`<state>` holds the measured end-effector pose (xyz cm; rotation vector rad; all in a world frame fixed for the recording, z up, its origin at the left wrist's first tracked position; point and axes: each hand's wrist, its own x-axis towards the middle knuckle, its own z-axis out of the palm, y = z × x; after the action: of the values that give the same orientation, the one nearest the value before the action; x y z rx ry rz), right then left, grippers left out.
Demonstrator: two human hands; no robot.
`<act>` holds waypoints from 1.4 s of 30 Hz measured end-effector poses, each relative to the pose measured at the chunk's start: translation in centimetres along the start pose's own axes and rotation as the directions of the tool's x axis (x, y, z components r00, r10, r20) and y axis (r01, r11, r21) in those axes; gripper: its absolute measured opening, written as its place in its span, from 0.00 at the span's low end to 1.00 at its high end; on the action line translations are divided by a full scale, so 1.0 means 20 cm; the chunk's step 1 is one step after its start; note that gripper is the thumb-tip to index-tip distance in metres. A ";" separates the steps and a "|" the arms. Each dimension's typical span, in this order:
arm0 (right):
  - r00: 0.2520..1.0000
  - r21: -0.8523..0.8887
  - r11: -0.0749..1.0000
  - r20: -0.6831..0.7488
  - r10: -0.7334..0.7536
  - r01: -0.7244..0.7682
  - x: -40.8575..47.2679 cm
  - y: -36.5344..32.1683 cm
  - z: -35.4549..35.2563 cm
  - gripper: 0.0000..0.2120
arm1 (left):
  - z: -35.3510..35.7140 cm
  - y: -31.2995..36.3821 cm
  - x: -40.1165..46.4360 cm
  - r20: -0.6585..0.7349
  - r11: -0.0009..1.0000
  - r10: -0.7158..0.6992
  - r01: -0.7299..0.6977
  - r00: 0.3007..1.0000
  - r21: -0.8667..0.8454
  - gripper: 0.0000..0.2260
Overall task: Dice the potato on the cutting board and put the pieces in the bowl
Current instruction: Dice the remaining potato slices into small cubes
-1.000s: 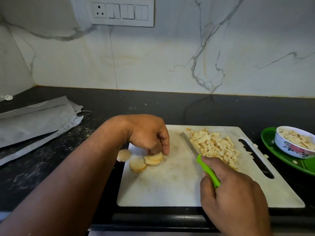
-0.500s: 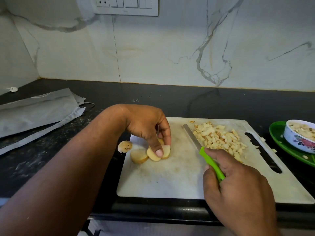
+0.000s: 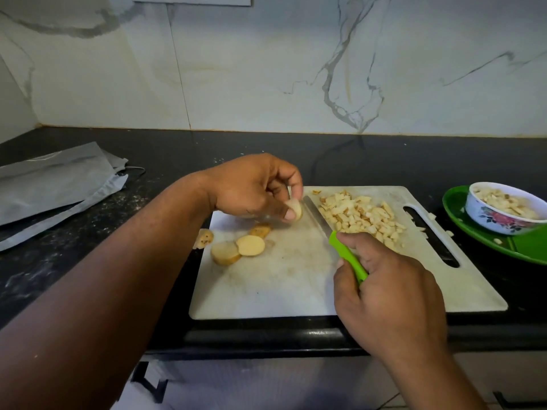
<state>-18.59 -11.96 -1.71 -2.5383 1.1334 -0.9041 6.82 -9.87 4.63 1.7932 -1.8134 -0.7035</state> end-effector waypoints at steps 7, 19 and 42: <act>0.999 -0.014 1.000 -0.036 -0.028 0.028 0.00 0.02 0.01 0.16 | 0.07 -0.03 0.07 -0.177 0.995 -0.058 0.071 0.983 0.070 0.12; 1.000 -0.065 0.998 0.012 -0.007 0.008 -0.01 0.00 0.00 0.17 | 0.06 -0.12 0.08 -0.173 0.956 -0.155 0.192 0.973 0.223 0.20; 0.988 -0.254 0.962 0.140 -0.068 0.102 0.05 -0.17 -0.13 0.18 | 0.11 -0.12 0.14 -0.265 0.946 -0.230 0.279 0.937 0.165 0.03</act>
<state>-17.63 -10.29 2.14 -2.8288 1.1800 -0.6304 7.10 -12.70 1.39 2.1706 -1.5502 -0.3798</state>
